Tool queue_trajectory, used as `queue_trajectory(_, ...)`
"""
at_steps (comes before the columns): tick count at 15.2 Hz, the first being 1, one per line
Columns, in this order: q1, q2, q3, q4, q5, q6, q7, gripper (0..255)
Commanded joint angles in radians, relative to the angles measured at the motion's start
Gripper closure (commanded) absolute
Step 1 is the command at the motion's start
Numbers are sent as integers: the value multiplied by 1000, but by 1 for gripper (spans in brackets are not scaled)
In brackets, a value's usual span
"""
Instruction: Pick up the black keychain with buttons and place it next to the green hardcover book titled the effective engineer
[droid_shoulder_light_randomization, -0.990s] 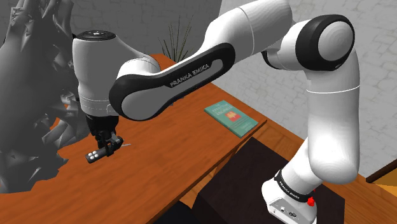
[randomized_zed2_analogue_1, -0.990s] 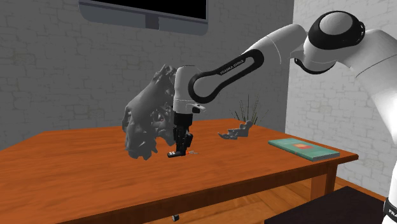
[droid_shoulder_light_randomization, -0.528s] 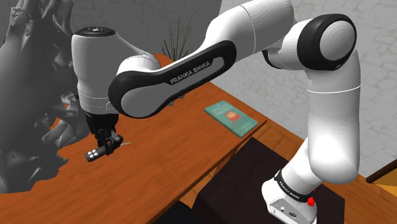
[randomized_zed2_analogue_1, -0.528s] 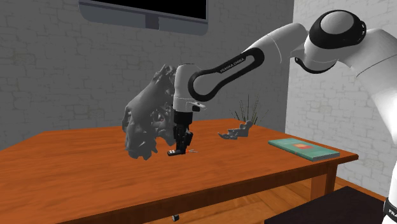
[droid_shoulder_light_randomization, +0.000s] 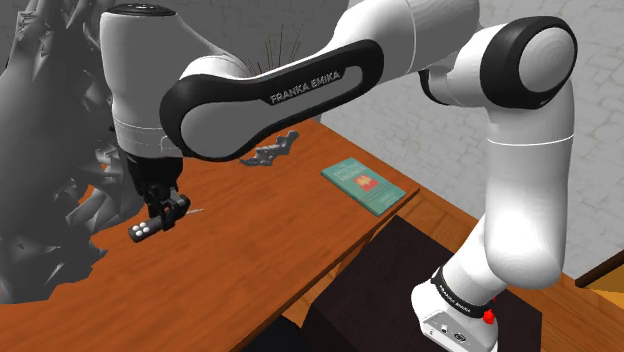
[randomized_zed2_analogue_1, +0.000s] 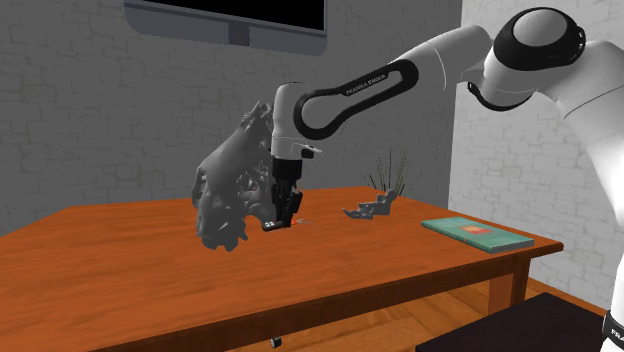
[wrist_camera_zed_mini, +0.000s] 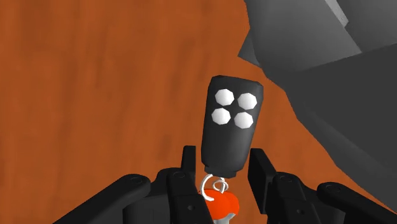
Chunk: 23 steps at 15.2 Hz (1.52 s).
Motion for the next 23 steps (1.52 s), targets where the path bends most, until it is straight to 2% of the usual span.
queue_trajectory(1,-5,-14,8,9,11,-19,-7,255)
queue_trajectory(7,-9,-38,22,55,34,-84,-21,255)
queue_trajectory(16,-307,-302,77,-262,231,35,-269,255)
queue_trajectory(23,-468,-484,50,-424,406,72,-525,255)
